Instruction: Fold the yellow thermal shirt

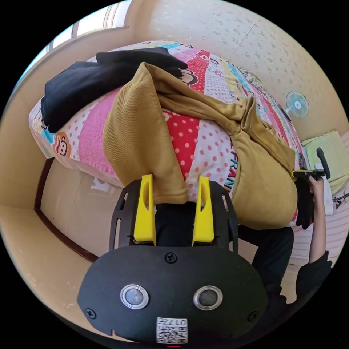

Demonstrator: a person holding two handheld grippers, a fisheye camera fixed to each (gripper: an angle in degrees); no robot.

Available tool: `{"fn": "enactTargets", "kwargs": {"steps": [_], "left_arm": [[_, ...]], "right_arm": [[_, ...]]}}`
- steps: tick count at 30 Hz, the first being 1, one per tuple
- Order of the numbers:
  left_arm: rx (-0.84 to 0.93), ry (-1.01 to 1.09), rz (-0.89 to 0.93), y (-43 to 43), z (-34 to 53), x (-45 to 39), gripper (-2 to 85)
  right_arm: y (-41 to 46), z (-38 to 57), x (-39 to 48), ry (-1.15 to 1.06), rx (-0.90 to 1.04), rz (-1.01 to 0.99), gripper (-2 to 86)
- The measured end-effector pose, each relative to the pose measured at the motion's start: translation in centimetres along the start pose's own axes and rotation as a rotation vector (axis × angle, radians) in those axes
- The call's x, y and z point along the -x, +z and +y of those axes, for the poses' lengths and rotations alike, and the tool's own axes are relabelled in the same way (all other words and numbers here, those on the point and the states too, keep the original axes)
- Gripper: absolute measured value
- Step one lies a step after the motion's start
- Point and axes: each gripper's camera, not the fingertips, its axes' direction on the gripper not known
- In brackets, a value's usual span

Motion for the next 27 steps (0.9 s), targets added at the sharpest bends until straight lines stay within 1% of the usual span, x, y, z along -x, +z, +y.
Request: {"fn": "enactTargets", "kwargs": {"steps": [1, 2, 4, 5, 7, 8, 9, 10, 11, 12, 14, 16, 17, 19, 21, 24, 27], "left_arm": [[-0.005, 0.004, 0.037, -1.4, 0.1, 0.8, 2.4], [-0.005, 0.004, 0.077, -2.2, 0.1, 1.3, 1.9], [-0.034, -0.009, 0.312, -6.4, -0.3, 4.0, 0.7], [-0.052, -0.013, 0.372, -7.7, -0.4, 4.6, 0.5], [-0.171, -0.015, 0.570, -14.0, -1.4, 6.7, 0.1], [-0.210, -0.005, 0.596, -15.9, -1.7, 7.0, 0.0], [-0.294, 0.031, 0.608, -19.7, -2.4, 7.1, -0.1], [-0.371, 0.084, 0.585, -23.3, -3.1, 6.6, -0.1], [-0.406, 0.110, 0.563, -25.1, -3.5, 6.3, -0.1], [-0.451, 0.127, 0.522, -28.0, -4.4, 5.8, -0.1], [-0.489, 0.151, 0.510, -31.6, -5.9, 4.5, -0.1], [-0.591, 0.194, 0.490, -35.0, -7.5, 2.3, -0.1], [-0.609, 0.174, 0.479, -35.5, -7.8, 2.0, -0.1], [-0.686, 0.044, 0.471, -35.9, -8.5, 1.7, -0.1], [-0.716, 0.015, 0.499, -35.3, -8.9, 1.6, -0.2], [-0.634, 0.057, 0.613, -32.2, -10.2, -1.0, -0.1], [-0.545, 0.179, 0.637, -28.5, -11.2, -7.4, 0.0]], "right_arm": [[-0.5, 1.1, -1.3, 0.007, -0.022, -0.052, 2.8], [-1.0, 2.4, -2.7, 0.008, -0.048, -0.103, 2.8], [-1.8, 4.6, -4.8, 0.013, -0.095, -0.183, 2.8], [-2.2, 6.2, -6.1, 0.014, -0.130, -0.239, 2.7], [-2.7, 8.7, -8.1, 0.008, -0.197, -0.340, 2.5], [-2.9, 10.4, -9.4, 0.005, -0.246, -0.414, 2.4], [-2.9, 11.3, -10.1, 0.003, -0.269, -0.452, 2.3], [-2.8, 12.9, -11.4, -0.008, -0.315, -0.536, 2.2], [-2.5, 14.4, -12.7, -0.022, -0.358, -0.634, 1.9], [-2.3, 15.2, -13.3, -0.031, -0.377, -0.686, 1.8], [-0.9, 17.5, -15.9, -0.056, -0.410, -0.862, 1.3], [0.4, 18.6, -17.2, -0.062, -0.391, -0.898, 1.1], [1.2, 19.4, -17.9, -0.056, -0.379, -0.890, 0.9], [2.4, 20.3, -18.8, -0.041, -0.365, -0.883, 0.9], [3.4, 21.2, -19.7, -0.043, -0.365, -0.914, 0.8], [4.6, 22.6, -21.3, -0.064, -0.378, -1.009, 0.6], [5.0, 23.8, -22.8, -0.074, -0.376, -1.039, 0.6]]}}
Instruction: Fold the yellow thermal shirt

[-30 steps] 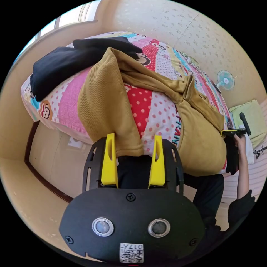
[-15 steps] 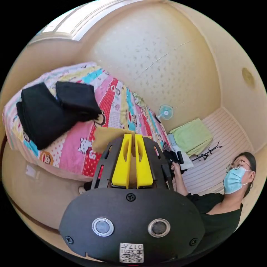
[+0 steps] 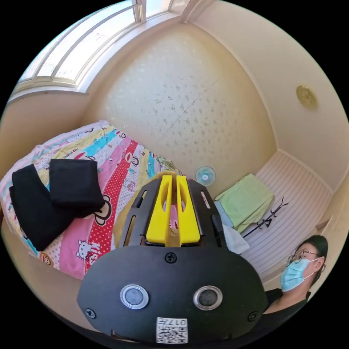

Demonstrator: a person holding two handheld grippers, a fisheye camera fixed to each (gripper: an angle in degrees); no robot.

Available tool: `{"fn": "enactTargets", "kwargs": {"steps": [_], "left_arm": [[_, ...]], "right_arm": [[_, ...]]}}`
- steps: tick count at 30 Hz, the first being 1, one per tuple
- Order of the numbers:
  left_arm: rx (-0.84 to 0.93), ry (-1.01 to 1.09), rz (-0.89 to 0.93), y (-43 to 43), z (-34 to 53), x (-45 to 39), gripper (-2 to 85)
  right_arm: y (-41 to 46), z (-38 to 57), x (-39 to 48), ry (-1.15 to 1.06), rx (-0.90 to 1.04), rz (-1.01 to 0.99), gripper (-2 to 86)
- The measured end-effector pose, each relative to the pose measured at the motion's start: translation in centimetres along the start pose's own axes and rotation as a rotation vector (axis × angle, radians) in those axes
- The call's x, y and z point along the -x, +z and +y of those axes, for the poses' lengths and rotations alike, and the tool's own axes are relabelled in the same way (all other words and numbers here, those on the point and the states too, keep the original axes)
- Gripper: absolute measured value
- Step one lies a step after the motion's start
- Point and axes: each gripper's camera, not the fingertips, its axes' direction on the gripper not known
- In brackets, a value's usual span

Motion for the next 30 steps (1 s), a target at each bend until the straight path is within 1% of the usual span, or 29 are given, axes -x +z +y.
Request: {"fn": "enactTargets", "kwargs": {"steps": [2, 4, 6, 8, 10, 12, 13, 15, 16, 17, 18, 19, 21, 22, 24, 26, 29, 30], "left_arm": [[0.067, 0.041, 0.062, 4.6, 0.7, -2.2, 0.2], [0.161, 0.077, 0.231, 11.0, 1.1, -4.9, 0.8], [0.225, 0.114, 0.329, 15.1, 1.2, -6.7, 2.2], [0.332, 0.150, 0.347, 19.3, 1.4, -7.7, 5.1], [0.484, 0.138, 0.260, 24.0, 2.6, -7.2, 10.4], [0.556, 0.144, 0.179, 26.0, 4.1, -6.0, 13.8], [0.583, 0.148, 0.134, 26.7, 5.3, -5.1, 14.2], [0.628, 0.155, 0.129, 27.4, 7.3, -3.7, 14.5], [0.699, 0.142, 0.146, 28.2, 8.8, -2.6, 14.5], [0.732, 0.129, 0.142, 28.5, 9.5, -2.0, 14.4], [0.750, 0.115, 0.089, 28.6, 10.9, -0.8, 14.1], [0.703, 0.118, -0.011, 27.6, 12.1, 0.2, 13.6], [0.637, 0.144, -0.153, 25.7, 13.7, 1.2, 12.2], [0.639, 0.155, -0.211, 24.8, 14.8, 1.9, 12.0], [0.676, 0.138, -0.247, 24.2, 16.6, 3.2, 12.1], [0.713, 0.122, -0.256, 24.3, 18.7, 4.5, 12.4], [0.812, 0.095, -0.298, 26.3, 22.2, 7.2, 12.0], [0.869, 0.069, -0.348, 27.5, 24.1, 8.8, 11.5]], "right_arm": [[-1.1, 0.7, -0.1, 0.003, -0.001, 0.031, 0.6], [-1.8, 1.1, 0.0, 0.003, -0.003, 0.056, 0.6], [-2.3, 1.4, 0.1, -0.005, 0.007, 0.074, 0.7], [-2.9, 2.0, 0.2, -0.016, 0.008, 0.086, 0.8], [-3.5, 2.7, -0.1, -0.009, -0.005, 0.095, 0.9], [-3.9, 3.3, -0.7, 0.007, -0.016, 0.106, 1.3], [-4.2, 3.8, -1.3, 0.021, -0.023, 0.110, 1.7], [-4.7, 4.3, -2.1, 0.045, -0.042, 0.113, 2.7], [-4.9, 4.5, -2.5, 0.057, -0.053, 0.110, 3.5], [-5.0, 4.5, -2.8, 0.060, -0.062, 0.107, 4.5], [-5.0, 4.4, -2.7, 0.058, -0.066, 0.106, 5.1], [-5.0, 3.9, -2.5, 0.050, -0.077, 0.109, 6.2], [-4.9, 2.5, -1.6, 0.026, -0.092, 0.105, 7.2], [-4.7, 1.0, -0.8, 0.002, -0.093, 0.092, 7.6], [-4.0, -2.0, 0.5, -0.039, -0.083, 0.095, 8.2], [-2.6, -6.9, 2.0, -0.061, -0.065, 0.143, 9.4], [-0.2, -13.6, 2.7, -0.061, -0.027, 0.146, 11.8], [0.2, -14.8, 2.6, -0.060, -0.030, 0.142, 12.1]]}}
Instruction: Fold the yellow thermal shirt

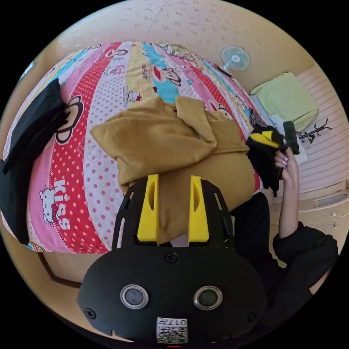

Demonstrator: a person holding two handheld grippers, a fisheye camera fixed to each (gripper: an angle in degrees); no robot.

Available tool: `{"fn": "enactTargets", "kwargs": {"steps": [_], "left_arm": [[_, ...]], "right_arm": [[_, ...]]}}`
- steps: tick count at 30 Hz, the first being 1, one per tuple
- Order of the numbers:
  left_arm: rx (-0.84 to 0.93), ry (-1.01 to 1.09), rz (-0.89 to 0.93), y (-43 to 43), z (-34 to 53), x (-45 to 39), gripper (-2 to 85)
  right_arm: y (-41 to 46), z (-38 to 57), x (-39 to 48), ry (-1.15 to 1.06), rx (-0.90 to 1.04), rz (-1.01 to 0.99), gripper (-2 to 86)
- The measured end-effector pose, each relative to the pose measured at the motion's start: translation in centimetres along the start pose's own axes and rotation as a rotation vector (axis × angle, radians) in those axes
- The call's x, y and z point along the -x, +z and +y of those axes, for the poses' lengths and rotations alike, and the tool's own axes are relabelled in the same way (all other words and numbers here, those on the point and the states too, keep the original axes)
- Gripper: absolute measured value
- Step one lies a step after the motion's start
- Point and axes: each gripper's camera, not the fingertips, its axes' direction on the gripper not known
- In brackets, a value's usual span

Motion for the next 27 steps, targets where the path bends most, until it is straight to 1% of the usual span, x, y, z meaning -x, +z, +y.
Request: {"fn": "enactTargets", "kwargs": {"steps": [3, 5, 7, 9, 13, 15, 16, 18, 19, 21, 22, 23, 25, 27], "left_arm": [[-0.152, -0.009, -0.007, 0.9, 2.1, 0.8, 8.6], [-0.215, 0.001, -0.016, 1.1, 3.2, 0.8, 8.1], [-0.298, -0.046, 0.010, 1.4, 4.6, 1.4, 7.8], [-0.340, -0.082, 0.047, 1.6, 5.4, 2.3, 7.4], [-0.371, -0.095, 0.082, 1.9, 6.0, 3.7, 6.6], [-0.376, -0.082, 0.077, 2.0, 6.1, 4.0, 6.5], [-0.375, -0.077, 0.075, 2.0, 6.1, 4.2, 6.5], [-0.351, -0.072, 0.074, 1.8, 6.0, 4.5, 6.5], [-0.332, -0.067, 0.068, 1.6, 5.8, 4.5, 6.4], [-0.315, -0.052, 0.055, 1.5, 5.8, 4.6, 6.4], [-0.313, -0.045, 0.051, 1.4, 5.8, 4.8, 6.5], [-0.314, -0.042, 0.052, 1.4, 5.8, 4.9, 6.5], [-0.324, -0.039, 0.070, 1.3, 6.1, 5.6, 6.8], [-0.321, -0.041, 0.100, 1.1, 6.5, 6.2, 7.3]], "right_arm": [[2.1, -4.9, -1.9, 0.072, -0.027, 0.031, 11.8], [4.0, -7.4, -3.9, 0.131, 0.006, 0.086, 11.2], [5.2, -8.4, -5.0, 0.166, 0.011, 0.180, 10.6], [6.4, -8.8, -5.8, 0.185, 0.016, 0.211, 11.0], [8.4, -8.8, -6.9, 0.183, -0.035, 0.066, 9.7], [8.6, -8.6, -6.4, 0.158, -0.058, 0.068, 7.1], [8.5, -8.5, -5.6, 0.132, -0.069, 0.066, 5.2], [7.5, -8.0, -3.5, 0.045, -0.100, 0.034, 4.4], [6.3, -7.1, -1.7, -0.022, -0.145, 0.023, 4.0], [3.6, -4.7, 1.1, -0.078, -0.255, 0.059, 3.7], [1.5, -2.5, 2.5, -0.091, -0.347, 0.112, 3.5], [-0.1, -0.2, 2.9, -0.057, -0.431, 0.182, 3.4], [-1.7, 2.6, 1.7, 0.029, -0.480, 0.245, 3.3], [-1.9, 4.6, -1.3, 0.114, -0.424, 0.258, 3.3]]}}
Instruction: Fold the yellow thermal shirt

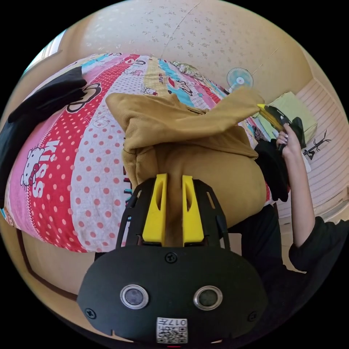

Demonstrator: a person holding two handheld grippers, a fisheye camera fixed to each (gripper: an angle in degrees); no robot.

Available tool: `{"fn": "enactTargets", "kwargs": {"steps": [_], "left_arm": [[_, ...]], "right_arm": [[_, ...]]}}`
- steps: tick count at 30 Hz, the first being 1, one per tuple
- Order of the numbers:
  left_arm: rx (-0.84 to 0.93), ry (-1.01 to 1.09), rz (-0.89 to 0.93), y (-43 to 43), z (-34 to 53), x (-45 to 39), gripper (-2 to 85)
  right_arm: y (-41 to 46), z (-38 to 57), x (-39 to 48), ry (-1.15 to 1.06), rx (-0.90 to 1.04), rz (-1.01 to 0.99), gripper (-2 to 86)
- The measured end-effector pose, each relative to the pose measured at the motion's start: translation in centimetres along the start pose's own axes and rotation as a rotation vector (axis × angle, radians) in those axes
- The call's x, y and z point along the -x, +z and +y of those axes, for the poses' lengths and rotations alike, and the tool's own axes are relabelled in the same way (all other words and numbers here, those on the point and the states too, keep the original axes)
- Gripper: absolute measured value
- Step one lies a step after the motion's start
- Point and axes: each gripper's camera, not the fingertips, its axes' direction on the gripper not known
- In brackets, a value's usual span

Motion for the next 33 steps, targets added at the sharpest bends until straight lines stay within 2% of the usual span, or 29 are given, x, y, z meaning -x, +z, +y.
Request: {"fn": "enactTargets", "kwargs": {"steps": [2, 5, 9, 10, 13, 16, 21, 25, 28, 30, 33], "left_arm": [[0.021, -0.027, 0.033, -0.7, 0.3, 0.8, 7.2], [0.025, -0.112, 0.021, -2.5, 1.3, 2.2, 6.4], [-0.120, -0.204, -0.050, -6.3, 4.0, 3.5, 7.5], [-0.135, -0.244, -0.069, -6.7, 4.7, 4.1, 10.3], [-0.065, -0.283, -0.001, -5.8, 5.1, 5.3, 15.6], [-0.038, -0.264, 0.079, -5.3, 5.4, 5.3, 15.4], [-0.033, -0.216, 0.041, -6.3, 6.1, 4.3, 13.8], [-0.021, -0.216, -0.013, -7.5, 7.0, 5.4, 12.6], [-0.038, -0.263, -0.009, -8.4, 7.9, 7.1, 12.5], [-0.046, -0.297, 0.008, -8.7, 8.2, 8.2, 12.4], [-0.052, -0.326, 0.027, -8.8, 8.3, 9.3, 12.4]], "right_arm": [[0.3, 2.6, -4.3, 0.107, 0.111, -0.005, 3.1], [-2.4, 6.6, -5.5, 0.098, 0.049, -0.109, 2.8], [-4.2, 9.5, -4.3, 0.076, 0.076, -0.058, 4.0], [-4.6, 10.1, -3.6, 0.055, 0.068, -0.024, 5.1], [-4.6, 9.4, -2.0, -0.025, 0.030, 0.047, 6.8], [-2.8, 6.3, -1.5, -0.067, 0.043, 0.096, 7.5], [2.1, 2.5, -2.3, -0.084, 0.107, 0.234, 8.0], [5.2, 2.8, -3.3, -0.048, 0.220, 0.241, 7.6], [5.0, 4.4, -2.5, -0.086, 0.212, 0.283, 6.4], [4.5, 5.0, -1.9, -0.106, 0.230, 0.260, 5.3], [1.5, 6.8, 0.2, -0.159, 0.159, 0.187, 4.3]]}}
